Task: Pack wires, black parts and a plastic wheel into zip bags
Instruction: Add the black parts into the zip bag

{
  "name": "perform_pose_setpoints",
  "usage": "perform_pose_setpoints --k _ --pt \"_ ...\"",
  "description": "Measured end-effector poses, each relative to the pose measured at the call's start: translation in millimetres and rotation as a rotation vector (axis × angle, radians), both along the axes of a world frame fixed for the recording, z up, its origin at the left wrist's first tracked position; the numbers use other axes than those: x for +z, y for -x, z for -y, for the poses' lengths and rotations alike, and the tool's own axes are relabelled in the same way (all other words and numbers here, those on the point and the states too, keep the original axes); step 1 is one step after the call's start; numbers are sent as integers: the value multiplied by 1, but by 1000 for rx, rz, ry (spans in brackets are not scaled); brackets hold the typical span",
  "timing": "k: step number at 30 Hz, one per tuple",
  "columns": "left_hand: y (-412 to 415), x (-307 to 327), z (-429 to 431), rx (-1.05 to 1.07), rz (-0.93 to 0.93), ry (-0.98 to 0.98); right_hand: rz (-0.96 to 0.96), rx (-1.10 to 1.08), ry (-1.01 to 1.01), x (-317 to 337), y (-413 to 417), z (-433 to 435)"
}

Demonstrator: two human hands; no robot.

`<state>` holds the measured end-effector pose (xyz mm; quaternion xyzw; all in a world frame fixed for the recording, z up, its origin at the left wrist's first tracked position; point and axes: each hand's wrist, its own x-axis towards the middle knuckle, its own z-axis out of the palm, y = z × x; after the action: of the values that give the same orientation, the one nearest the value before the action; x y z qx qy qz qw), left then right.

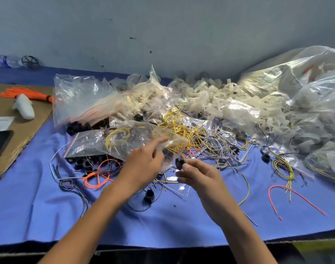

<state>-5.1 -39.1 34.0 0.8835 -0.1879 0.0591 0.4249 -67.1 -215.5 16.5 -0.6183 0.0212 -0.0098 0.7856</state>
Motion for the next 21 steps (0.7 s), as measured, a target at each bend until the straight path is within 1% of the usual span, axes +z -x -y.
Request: perform_pose_setpoints --k 3,5,7,9,10,12,13,14,15,16,19,20,21 --pt "21 -8 7 30 51 -38 -13 36 -15 2 -6 -20" --pt "37 -15 10 24 114 -109 -20 54 40 3 -12 -30" --pt "48 -19 11 4 150 -164 -38 92 136 4 -17 -35" --pt "54 -22 9 -3 145 -148 -63 130 236 4 -23 -37" --pt "56 -21 9 -7 137 -127 -87 146 241 5 -25 -39" --pt "60 -19 8 -15 127 -101 -122 202 158 5 -30 -41" --pt "61 -18 8 -23 116 -88 -105 235 137 5 -32 -41" --pt "61 -18 6 -29 101 -66 -68 264 167 7 -32 -41" --pt "61 -18 5 -32 81 -43 -27 286 243 9 -33 -39" --pt "60 -18 4 -35 58 -26 23 297 367 12 -34 -35" --pt "58 -19 3 -54 6 17 262 259 929 32 -33 -19" --pt "57 -19 5 -55 -6 48 323 314 1066 36 -30 -13" --pt "56 -19 7 -51 -18 79 334 388 1195 41 -27 -9"
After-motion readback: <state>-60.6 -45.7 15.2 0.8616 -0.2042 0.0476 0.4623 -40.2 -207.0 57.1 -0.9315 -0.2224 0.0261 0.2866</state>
